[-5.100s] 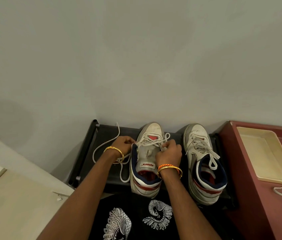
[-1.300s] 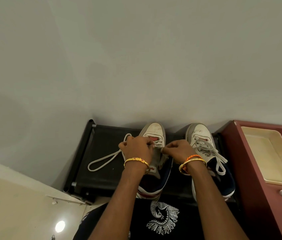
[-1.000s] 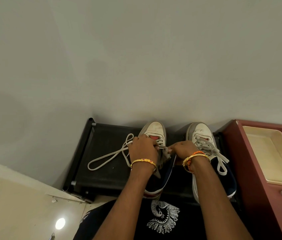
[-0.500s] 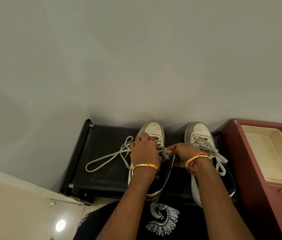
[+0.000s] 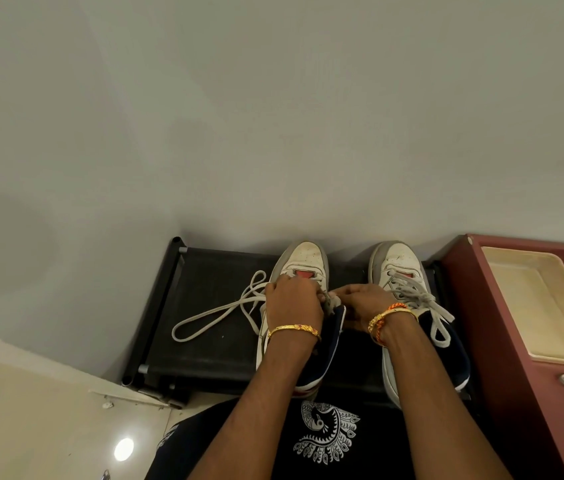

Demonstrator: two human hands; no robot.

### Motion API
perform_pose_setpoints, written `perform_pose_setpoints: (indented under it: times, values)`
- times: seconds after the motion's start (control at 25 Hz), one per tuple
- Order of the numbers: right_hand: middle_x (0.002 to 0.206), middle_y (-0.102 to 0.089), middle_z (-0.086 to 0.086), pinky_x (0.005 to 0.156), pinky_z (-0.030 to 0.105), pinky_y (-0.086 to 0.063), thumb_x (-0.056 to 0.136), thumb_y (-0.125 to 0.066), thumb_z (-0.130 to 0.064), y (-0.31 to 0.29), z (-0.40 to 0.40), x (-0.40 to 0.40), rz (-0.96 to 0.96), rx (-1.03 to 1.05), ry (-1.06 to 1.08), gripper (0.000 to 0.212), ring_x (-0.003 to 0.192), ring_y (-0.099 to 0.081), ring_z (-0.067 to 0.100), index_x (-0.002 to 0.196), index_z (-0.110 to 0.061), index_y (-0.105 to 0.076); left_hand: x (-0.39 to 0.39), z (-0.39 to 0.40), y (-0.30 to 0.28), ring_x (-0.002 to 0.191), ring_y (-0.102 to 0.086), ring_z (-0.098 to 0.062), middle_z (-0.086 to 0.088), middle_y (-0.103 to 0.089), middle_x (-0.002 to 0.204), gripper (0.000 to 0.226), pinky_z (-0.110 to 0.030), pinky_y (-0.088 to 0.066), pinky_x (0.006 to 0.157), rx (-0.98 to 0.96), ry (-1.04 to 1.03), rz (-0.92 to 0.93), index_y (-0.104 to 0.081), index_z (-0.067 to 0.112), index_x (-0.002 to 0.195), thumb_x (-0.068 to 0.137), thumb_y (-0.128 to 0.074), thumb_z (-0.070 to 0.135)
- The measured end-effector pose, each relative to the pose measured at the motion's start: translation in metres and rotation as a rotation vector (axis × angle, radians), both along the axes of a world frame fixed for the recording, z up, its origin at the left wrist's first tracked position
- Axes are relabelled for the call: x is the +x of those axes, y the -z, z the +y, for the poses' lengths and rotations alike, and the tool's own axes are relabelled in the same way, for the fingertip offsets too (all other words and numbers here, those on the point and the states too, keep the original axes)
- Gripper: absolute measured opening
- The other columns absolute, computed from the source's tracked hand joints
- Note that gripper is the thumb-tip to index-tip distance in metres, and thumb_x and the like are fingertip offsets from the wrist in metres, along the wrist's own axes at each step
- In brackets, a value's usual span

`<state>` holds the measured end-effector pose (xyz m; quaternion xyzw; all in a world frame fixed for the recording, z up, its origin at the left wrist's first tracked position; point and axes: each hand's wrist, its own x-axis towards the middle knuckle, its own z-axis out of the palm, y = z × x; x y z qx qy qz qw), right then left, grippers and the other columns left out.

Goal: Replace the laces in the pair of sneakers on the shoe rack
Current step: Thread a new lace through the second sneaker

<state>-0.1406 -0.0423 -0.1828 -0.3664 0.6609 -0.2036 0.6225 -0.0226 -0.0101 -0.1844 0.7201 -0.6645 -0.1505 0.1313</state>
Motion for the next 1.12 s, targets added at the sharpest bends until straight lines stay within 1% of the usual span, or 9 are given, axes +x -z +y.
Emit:
perform_pose_setpoints:
  times: [0.12,0.24,0.4,0.48,0.68,0.8,0.88,1.0,1.12]
  values:
    - [0.076,-0.063,0.006,0.056,0.024,-0.047,0.091,-0.059,-0.014,0.002,0.0,0.001,0.221,-0.153,-0.11,0.017,0.068,-0.058,0.016,0.076,-0.01,-0.064,-0.004,0.016,-0.012,0.091,-0.057,-0.016,-0.004,-0.064,0.096,0.027,-0.03,-0.047,0.088,-0.156,-0.019,0.281,-0.066,0.013,0.1,0.095,-0.048,0.032]
    - [0.073,-0.062,0.003,0.061,0.025,-0.045,0.089,-0.061,-0.014,0.004,0.003,0.001,0.329,-0.314,-0.141,0.013,0.074,-0.058,0.017,0.077,-0.012,-0.065,-0.012,0.036,-0.016,0.067,-0.056,-0.016,-0.002,-0.059,0.072,0.029,-0.029,-0.05,0.069,0.033,0.063,0.344,-0.063,0.012,0.088,0.089,-0.052,0.038]
    - [0.08,-0.061,0.006,0.07,0.029,-0.045,0.088,-0.059,-0.006,0.003,0.01,0.007,0.463,-0.626,-0.003,0.013,0.076,-0.056,0.018,0.076,-0.012,-0.057,-0.014,0.038,0.001,0.096,-0.061,-0.03,-0.015,-0.064,0.104,0.034,-0.032,-0.049,0.081,0.381,0.127,0.133,-0.06,0.004,0.108,0.092,-0.049,0.032]
    - [0.08,-0.059,0.006,0.068,0.03,-0.048,0.087,-0.057,-0.001,-0.008,0.014,0.007,0.443,-0.81,0.124,0.012,0.076,-0.058,0.022,0.078,-0.009,-0.057,-0.017,0.039,0.001,0.104,-0.059,-0.03,-0.017,-0.062,0.113,0.038,-0.033,-0.047,0.086,0.401,0.106,0.142,-0.059,0.003,0.115,0.096,-0.044,0.032]
    - [0.08,-0.06,0.002,0.068,0.005,-0.039,0.086,-0.054,0.0,-0.092,0.033,0.002,0.332,-1.324,0.289,0.008,0.072,-0.055,0.012,0.084,-0.007,-0.058,-0.014,0.041,-0.006,0.105,-0.057,-0.028,-0.015,-0.061,0.112,0.038,-0.032,-0.044,0.088,0.423,0.088,0.173,-0.058,0.002,0.114,0.099,-0.039,0.031]
    - [0.081,-0.057,-0.001,0.074,0.016,-0.048,0.091,-0.053,-0.006,-0.141,0.049,0.002,0.199,-1.534,0.321,0.008,0.074,-0.059,0.013,0.086,-0.013,-0.055,-0.012,0.041,-0.006,0.103,-0.058,-0.029,-0.016,-0.062,0.11,0.037,-0.03,-0.043,0.084,0.409,0.09,0.203,-0.059,0.002,0.112,0.099,-0.04,0.031]
    - [0.084,-0.055,-0.001,0.073,0.025,-0.053,0.096,-0.048,-0.008,-0.148,0.049,0.006,-0.074,-1.433,0.357,0.014,0.077,-0.063,0.014,0.084,-0.017,-0.05,-0.012,0.04,-0.006,0.103,-0.058,-0.028,-0.016,-0.063,0.109,0.038,-0.029,-0.042,0.081,0.414,0.079,0.215,-0.059,0.002,0.112,0.099,-0.04,0.032]
    - [0.075,-0.06,-0.002,0.05,0.023,-0.05,0.101,-0.037,-0.012,-0.116,0.036,0.013,-0.436,-0.948,0.435,0.019,0.059,-0.062,0.009,0.085,-0.017,-0.046,-0.011,0.035,-0.002,0.104,-0.058,-0.028,-0.015,-0.063,0.111,0.039,-0.029,-0.042,0.081,0.456,0.046,0.25,-0.059,0.003,0.114,0.098,-0.041,0.033]
    - [0.067,-0.058,-0.005,0.058,0.023,-0.042,0.095,-0.051,-0.014,-0.043,0.022,0.008,0.08,-0.755,0.218,0.011,0.06,-0.054,0.009,0.084,-0.017,-0.052,-0.012,0.034,0.002,0.102,-0.059,-0.03,-0.016,-0.064,0.109,0.036,-0.03,-0.045,0.082,0.451,0.026,0.301,-0.062,0.004,0.112,0.095,-0.046,0.031]
